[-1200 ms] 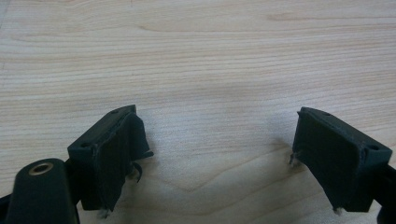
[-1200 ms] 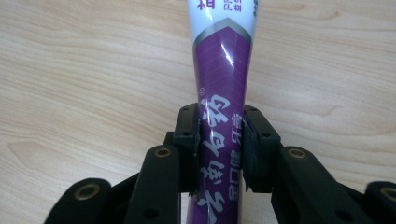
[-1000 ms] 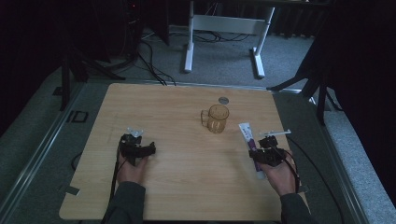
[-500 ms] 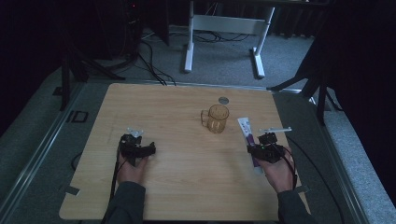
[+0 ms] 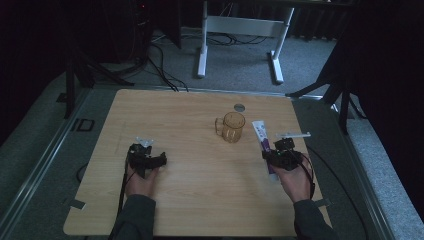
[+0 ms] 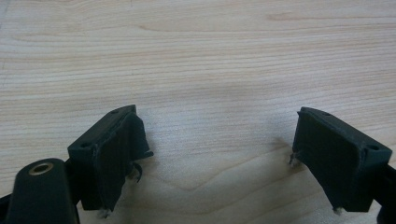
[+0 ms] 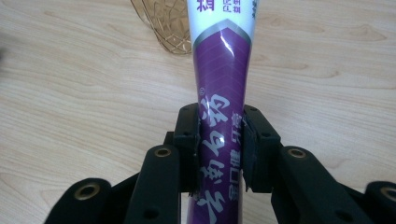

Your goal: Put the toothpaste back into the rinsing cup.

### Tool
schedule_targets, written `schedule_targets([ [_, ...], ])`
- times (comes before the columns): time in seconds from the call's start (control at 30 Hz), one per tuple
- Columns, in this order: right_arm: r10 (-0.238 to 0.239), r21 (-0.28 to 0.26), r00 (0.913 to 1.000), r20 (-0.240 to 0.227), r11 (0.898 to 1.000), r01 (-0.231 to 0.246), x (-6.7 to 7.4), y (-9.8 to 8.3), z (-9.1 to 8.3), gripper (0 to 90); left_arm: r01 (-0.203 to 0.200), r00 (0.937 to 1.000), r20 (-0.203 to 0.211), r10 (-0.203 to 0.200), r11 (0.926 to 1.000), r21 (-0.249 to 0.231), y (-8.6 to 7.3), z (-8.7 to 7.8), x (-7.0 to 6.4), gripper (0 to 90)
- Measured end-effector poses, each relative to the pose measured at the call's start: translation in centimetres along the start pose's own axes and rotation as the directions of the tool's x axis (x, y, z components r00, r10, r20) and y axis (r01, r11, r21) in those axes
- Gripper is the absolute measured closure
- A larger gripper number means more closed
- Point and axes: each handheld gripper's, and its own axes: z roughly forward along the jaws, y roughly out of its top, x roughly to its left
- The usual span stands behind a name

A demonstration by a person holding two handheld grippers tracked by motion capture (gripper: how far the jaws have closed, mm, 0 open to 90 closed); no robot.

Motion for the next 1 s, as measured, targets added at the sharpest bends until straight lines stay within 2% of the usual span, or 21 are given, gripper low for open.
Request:
schedule_targets([
  [1.0, 0.008, -0.112, 0.9999, -0.015, 0.994, -0.01, 0.1, 2.1, 0.1, 71.1, 0.0, 1.0, 0.0, 0.0, 1.0, 0.0, 0.0, 0.0, 0.0, 14.6],
])
